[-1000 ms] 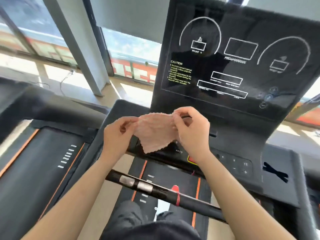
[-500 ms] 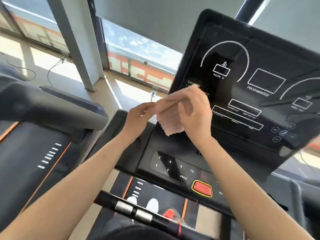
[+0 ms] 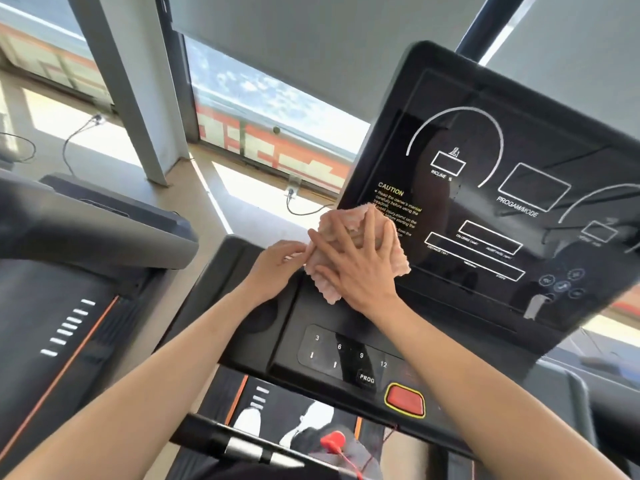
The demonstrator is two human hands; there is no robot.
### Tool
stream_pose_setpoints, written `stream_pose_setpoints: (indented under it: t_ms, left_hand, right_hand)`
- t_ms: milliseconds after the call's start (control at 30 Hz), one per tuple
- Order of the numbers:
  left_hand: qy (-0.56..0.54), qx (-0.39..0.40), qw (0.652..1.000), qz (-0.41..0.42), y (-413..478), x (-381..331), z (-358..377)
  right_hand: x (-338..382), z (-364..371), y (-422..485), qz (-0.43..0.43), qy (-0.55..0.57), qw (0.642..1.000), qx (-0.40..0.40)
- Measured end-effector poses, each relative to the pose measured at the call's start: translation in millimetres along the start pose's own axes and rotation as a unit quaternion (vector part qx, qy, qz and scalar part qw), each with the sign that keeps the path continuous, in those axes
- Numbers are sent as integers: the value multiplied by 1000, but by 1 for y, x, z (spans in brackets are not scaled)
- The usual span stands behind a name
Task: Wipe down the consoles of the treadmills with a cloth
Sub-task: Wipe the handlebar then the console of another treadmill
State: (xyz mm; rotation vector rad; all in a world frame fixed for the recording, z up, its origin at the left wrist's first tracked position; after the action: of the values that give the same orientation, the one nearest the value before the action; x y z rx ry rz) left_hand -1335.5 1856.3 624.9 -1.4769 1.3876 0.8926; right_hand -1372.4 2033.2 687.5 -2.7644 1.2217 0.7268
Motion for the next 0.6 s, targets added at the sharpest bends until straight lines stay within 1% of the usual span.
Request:
stream_pose_setpoints:
  t_ms: [67,133,200,267,333,500,600]
  left_hand:
    - [136,-41,989,28,-1,16,-5]
    - [217,-72,973,37,-3,27,-5]
    - [323,-85,941,61,-6,31,3]
    - [402,-85,910,59,-9,31,10]
    - [424,-74,902,46,-9,32,10]
    - [429,-53,900,56,-11,30,6]
    - [424,-49,903,55,-12,29,5]
  right_hand:
    - [-8,1,3,-35,-19,999,-2]
    - [-17,1,5,-79,-22,997,-9]
    - [-24,-3,8,-97,-11,995,-24]
    - [-30,-6,11,-100,14,994,-44]
    - [-36,-9,16,-102,23,993,-54]
    - [-58,-30,34,-87,30,991,-97]
    - [-75,-45,48,-62,12,994,-89]
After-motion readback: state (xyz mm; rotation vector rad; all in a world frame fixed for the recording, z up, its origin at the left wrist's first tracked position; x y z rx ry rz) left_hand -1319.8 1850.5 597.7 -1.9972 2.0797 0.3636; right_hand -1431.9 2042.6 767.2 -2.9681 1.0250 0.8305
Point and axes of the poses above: each hand's wrist, its own y-axis towards the middle knuckle, its own z-axis out of the palm, x = y × z, the point moved 3 cm from there along y, towards the middle knuckle, and after that the axes turned 5 degrees about x, right-handed, at the moved point
